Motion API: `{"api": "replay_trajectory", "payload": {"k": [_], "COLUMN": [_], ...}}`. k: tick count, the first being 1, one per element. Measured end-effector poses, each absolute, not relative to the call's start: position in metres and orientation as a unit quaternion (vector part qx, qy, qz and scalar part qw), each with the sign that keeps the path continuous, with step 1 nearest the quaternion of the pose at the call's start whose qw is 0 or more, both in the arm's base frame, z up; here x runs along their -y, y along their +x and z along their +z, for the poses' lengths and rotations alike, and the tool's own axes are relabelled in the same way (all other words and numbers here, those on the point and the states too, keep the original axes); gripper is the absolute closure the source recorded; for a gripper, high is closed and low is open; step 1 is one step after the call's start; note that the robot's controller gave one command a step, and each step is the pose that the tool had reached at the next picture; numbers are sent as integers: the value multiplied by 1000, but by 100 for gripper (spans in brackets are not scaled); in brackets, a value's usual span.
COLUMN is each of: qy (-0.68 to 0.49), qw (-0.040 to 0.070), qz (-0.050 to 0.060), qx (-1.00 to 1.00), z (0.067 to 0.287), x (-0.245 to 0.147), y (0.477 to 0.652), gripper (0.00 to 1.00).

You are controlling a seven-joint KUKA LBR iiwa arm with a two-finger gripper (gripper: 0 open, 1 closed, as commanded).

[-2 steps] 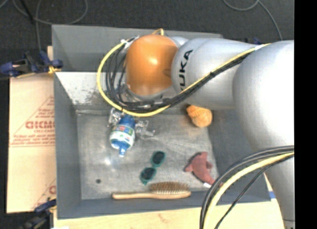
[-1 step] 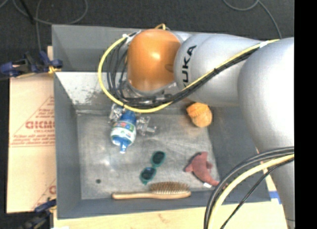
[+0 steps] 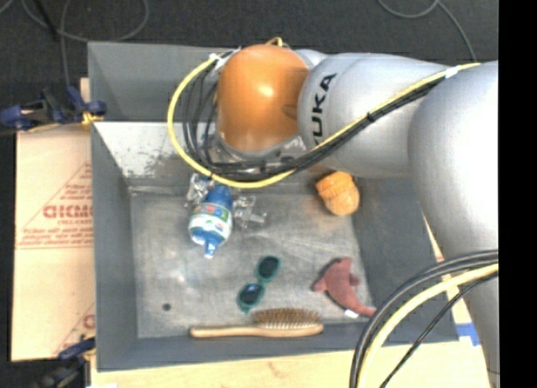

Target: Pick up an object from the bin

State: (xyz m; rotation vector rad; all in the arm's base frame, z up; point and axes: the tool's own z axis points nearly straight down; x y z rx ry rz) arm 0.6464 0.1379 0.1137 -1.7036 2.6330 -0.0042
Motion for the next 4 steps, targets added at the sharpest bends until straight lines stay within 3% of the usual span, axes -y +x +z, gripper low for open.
{"api": "replay_trajectory", "payload": {"k": [1, 4], "qy": [-543, -540], "qw": [-1, 3], "qz": [0, -2], "qx": [-840, -842], "z": [124, 180], "x": [-138, -137], "y": [645, 648], "gripper": [100, 100]}}
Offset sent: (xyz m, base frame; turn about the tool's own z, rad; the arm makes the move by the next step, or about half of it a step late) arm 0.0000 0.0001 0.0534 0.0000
